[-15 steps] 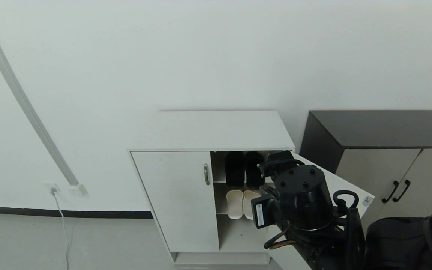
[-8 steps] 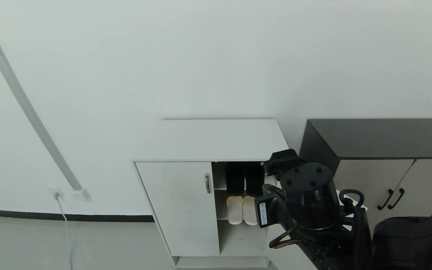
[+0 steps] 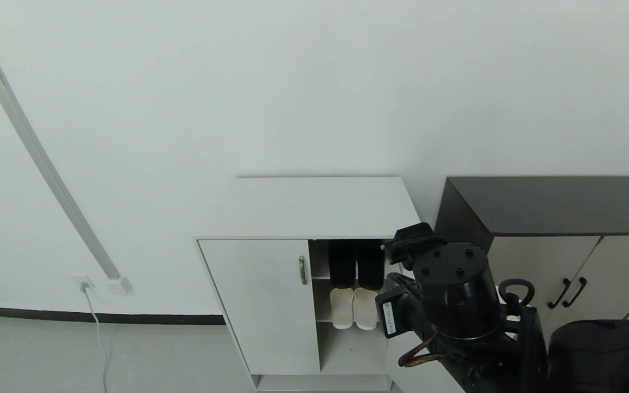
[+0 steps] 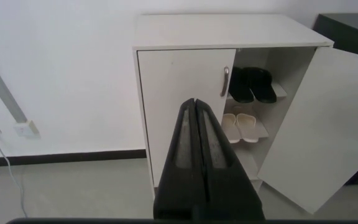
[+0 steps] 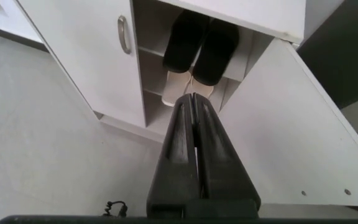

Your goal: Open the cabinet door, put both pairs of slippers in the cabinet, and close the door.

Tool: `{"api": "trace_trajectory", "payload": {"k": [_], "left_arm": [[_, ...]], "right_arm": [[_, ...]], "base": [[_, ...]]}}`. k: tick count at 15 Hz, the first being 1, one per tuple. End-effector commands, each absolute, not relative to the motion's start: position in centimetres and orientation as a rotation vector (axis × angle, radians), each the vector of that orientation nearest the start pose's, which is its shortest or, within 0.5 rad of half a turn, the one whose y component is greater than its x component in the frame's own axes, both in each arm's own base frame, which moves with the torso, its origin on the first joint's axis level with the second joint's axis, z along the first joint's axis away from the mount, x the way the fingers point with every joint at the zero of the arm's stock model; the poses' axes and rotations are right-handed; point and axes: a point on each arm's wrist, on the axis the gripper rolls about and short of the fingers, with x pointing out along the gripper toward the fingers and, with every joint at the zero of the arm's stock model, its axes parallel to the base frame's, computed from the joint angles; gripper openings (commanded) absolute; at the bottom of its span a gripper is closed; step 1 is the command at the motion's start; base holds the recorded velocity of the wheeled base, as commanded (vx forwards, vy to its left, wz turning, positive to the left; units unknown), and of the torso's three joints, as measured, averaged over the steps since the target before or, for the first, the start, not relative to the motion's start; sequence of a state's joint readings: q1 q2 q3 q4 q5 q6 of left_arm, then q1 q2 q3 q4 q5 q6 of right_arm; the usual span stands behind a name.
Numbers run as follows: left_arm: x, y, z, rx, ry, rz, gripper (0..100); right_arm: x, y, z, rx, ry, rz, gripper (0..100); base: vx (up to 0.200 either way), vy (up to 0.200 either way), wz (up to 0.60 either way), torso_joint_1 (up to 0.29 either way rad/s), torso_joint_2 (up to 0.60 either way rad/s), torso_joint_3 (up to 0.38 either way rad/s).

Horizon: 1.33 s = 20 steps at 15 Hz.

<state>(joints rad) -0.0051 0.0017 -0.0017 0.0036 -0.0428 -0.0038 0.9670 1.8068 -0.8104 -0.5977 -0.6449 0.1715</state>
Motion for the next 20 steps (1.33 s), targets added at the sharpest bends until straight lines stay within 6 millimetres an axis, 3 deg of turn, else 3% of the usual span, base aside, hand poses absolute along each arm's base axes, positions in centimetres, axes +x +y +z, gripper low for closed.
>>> {"api": "trace_trajectory", "payload": {"k": [1, 7, 15, 20], "left_arm": [[-2.3, -0.1, 7.6, -0.005, 0.005, -0.048, 0], [-2.3, -0.1, 7.6, -0.005, 0.005, -0.048, 0], [-2.3, -0.1, 7.6, -0.002, 0.005, -0.048, 0], [-2.3, -0.1, 7.5, -0.003, 0.005, -0.051, 0]], "right_arm": [[18.9, 25.6, 14.6, -0.126, 0.304, 0.303, 0], [19.5, 25.5, 13.8, -0.159, 0.294, 0.291, 0], [23.8, 24.0, 12.3, -0.144, 0.234, 0.210, 0], [26.7, 22.7, 12.5, -0.119, 0.227, 0.148, 0]], "base": [[0.000, 0.000, -0.60, 0.007, 0.00, 0.002], [0.000, 0.000, -0.60, 0.006, 0.00, 0.000], [0.000, 0.000, 0.00, 0.000, 0.00, 0.000], [-0.200, 0.000, 0.00, 0.006, 0.00, 0.000]]}}
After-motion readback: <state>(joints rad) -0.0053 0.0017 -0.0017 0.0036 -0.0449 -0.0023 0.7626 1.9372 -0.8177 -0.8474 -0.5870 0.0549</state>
